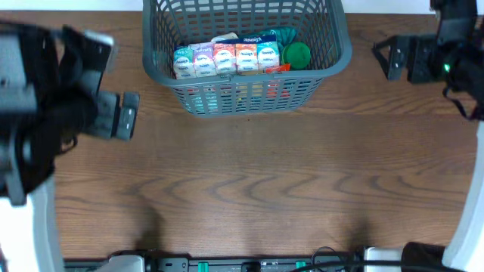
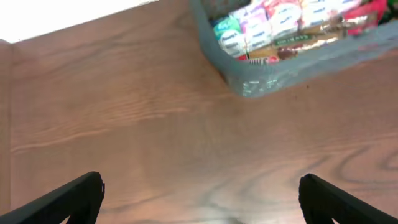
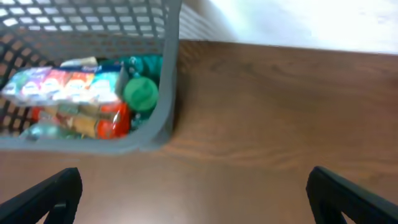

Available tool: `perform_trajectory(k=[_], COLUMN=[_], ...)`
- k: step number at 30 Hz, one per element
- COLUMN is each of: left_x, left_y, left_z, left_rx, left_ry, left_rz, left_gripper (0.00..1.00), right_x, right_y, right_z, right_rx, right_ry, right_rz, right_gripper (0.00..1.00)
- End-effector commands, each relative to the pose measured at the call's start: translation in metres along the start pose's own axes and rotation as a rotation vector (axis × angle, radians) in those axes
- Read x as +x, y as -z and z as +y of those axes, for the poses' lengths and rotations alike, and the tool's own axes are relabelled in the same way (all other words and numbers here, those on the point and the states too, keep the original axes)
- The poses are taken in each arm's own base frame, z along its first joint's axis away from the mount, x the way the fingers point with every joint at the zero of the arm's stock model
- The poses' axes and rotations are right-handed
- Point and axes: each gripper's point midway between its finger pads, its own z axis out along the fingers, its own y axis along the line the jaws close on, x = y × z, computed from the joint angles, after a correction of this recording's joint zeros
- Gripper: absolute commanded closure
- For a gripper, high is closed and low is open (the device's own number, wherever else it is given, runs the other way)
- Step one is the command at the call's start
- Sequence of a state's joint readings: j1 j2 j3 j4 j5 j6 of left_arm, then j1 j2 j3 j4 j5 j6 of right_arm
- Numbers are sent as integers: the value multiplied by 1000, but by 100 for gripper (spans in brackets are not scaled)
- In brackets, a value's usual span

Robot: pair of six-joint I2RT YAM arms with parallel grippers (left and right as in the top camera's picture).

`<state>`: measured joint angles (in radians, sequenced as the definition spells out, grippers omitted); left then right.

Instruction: Pack container

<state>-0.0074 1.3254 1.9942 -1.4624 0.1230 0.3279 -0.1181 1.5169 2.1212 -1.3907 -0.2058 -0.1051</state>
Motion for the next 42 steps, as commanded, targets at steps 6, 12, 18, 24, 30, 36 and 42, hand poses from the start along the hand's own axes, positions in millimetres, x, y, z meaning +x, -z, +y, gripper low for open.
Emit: perform_trajectory(k=[6, 12, 18, 24, 30, 36, 42], left_x=[67, 110, 120, 120, 120, 120, 120], left_y=[-59, -115, -143, -143, -144, -144, -144], left_z=[-12, -20, -18, -18, -18, -18, -18], left_rx=[1, 9, -7, -6, -6, -6, -6], left_ry=[40, 33, 42, 44, 44, 44, 44], left_rz=[19, 51, 54, 56, 58, 58, 58], left_gripper=[1, 2, 1, 1, 1, 2, 2], right_x=[59, 109, 144, 147, 150, 153, 154], right_y=[-30, -76, -97, -93, -94, -94, -94], right_z=[11, 15, 21, 22, 22, 22, 22], right_rx=[-17, 34, 38, 35, 35, 34, 34], right_ry=[-31, 56, 95, 97, 96, 95, 95], right_rz=[109, 47, 21, 24, 38, 49, 53], right_gripper=[1, 1, 1, 1, 1, 1, 1])
